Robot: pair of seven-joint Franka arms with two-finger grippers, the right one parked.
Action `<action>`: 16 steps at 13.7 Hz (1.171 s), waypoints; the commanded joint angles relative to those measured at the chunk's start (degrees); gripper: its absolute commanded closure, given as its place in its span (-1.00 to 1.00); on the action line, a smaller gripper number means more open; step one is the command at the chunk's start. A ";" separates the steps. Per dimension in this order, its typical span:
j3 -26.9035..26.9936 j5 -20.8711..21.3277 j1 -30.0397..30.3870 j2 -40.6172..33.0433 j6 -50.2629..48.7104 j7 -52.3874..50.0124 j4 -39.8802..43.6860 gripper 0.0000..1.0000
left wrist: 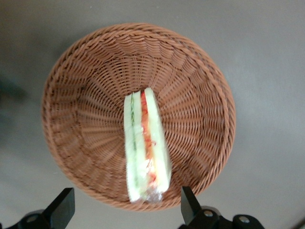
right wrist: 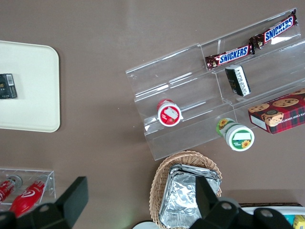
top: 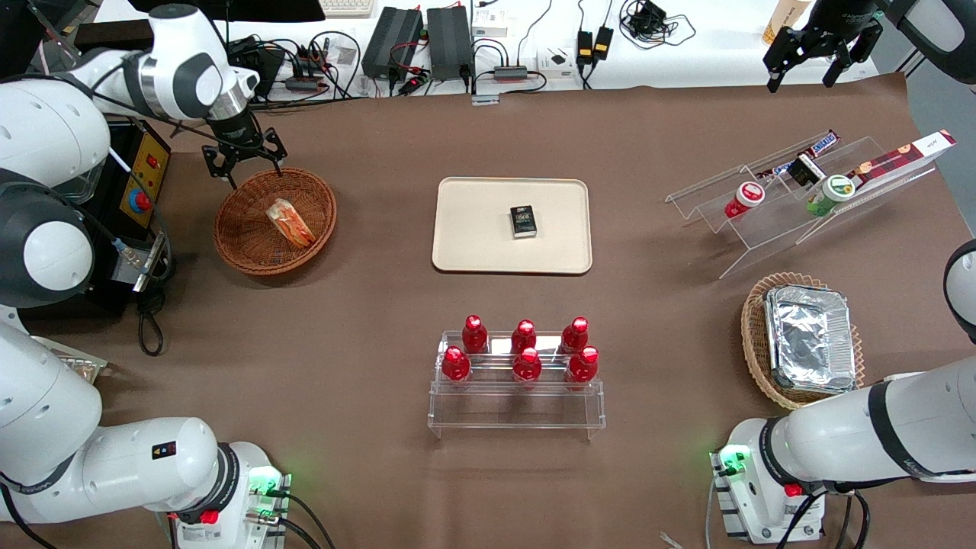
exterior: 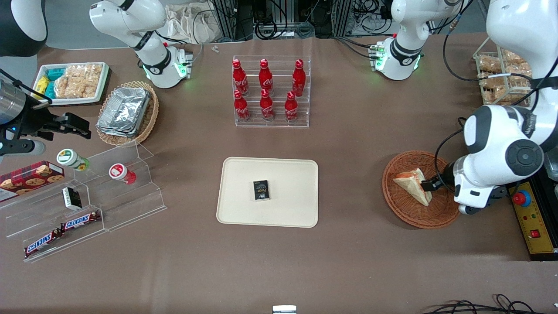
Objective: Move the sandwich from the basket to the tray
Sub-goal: 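Lower the open left gripper over the sandwich wedge in the basket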
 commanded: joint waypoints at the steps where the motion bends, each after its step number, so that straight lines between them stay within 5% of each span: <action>1: -0.02 0.09 0.08 -0.27 5.90 -8.24 -4.70 -0.99; 13: 0.24 1.23 0.78 4.66 17.16 -14.14 -9.54 -0.99; 14: 0.24 1.32 0.78 4.74 17.26 -14.23 -9.55 -0.93; 16: 0.24 1.50 0.70 4.74 17.08 -15.02 -9.55 -0.33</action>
